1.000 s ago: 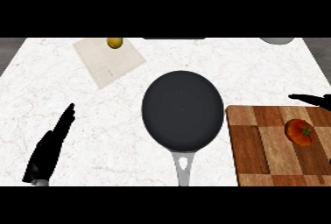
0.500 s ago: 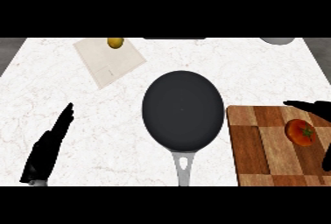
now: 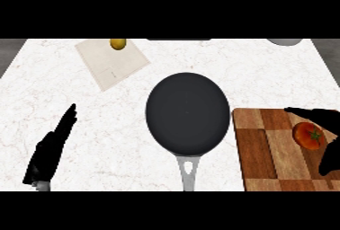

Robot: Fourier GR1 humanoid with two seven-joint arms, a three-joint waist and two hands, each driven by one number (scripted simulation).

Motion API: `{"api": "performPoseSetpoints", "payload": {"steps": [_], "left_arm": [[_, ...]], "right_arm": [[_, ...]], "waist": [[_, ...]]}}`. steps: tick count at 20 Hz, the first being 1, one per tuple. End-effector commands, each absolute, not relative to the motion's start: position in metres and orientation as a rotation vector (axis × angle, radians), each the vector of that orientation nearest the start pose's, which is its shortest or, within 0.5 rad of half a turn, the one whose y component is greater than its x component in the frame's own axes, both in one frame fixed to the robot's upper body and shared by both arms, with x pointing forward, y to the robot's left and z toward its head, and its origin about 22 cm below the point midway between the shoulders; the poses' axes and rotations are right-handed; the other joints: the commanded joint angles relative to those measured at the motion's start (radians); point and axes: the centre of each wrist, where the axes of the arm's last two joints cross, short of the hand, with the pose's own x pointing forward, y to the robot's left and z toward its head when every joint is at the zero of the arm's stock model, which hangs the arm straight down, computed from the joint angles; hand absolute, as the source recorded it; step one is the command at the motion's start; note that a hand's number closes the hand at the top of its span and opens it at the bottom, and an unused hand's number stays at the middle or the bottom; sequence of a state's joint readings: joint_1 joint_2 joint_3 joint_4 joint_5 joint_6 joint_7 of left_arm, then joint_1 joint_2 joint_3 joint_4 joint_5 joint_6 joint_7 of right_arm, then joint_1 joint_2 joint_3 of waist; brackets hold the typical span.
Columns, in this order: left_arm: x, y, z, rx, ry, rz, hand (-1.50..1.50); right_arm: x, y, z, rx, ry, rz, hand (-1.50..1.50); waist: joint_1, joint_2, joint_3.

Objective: Pick the tomato from the cutting board and place it in the pan

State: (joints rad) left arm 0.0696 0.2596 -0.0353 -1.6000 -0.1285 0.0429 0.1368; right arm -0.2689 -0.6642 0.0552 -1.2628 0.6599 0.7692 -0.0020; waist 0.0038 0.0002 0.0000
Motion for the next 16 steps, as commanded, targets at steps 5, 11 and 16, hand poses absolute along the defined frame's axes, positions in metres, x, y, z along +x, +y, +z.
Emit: {"api": "performPoseSetpoints", "payload": {"steps": [5, 11, 16], "left_arm": [[0.225, 0.284, 0.012, 0.329, -1.390, -0.262, 0.00], [0.214, 0.280, 0.026, 0.329, -1.365, -0.267, 0.00], [0.220, 0.288, 0.011, 0.340, -1.380, -0.267, 0.00]], "right_arm": [[0.319, -0.371, 0.056, -0.373, -0.848, 1.303, 1.50], [0.301, -0.378, 0.041, -0.284, -0.843, 1.253, 1.50], [0.297, -0.383, 0.038, -0.315, -0.881, 1.215, 1.50]], "waist": [[0.003, 0.001, 0.000], [-0.001, -0.001, 0.000], [-0.001, 0.000, 0.000]]}}
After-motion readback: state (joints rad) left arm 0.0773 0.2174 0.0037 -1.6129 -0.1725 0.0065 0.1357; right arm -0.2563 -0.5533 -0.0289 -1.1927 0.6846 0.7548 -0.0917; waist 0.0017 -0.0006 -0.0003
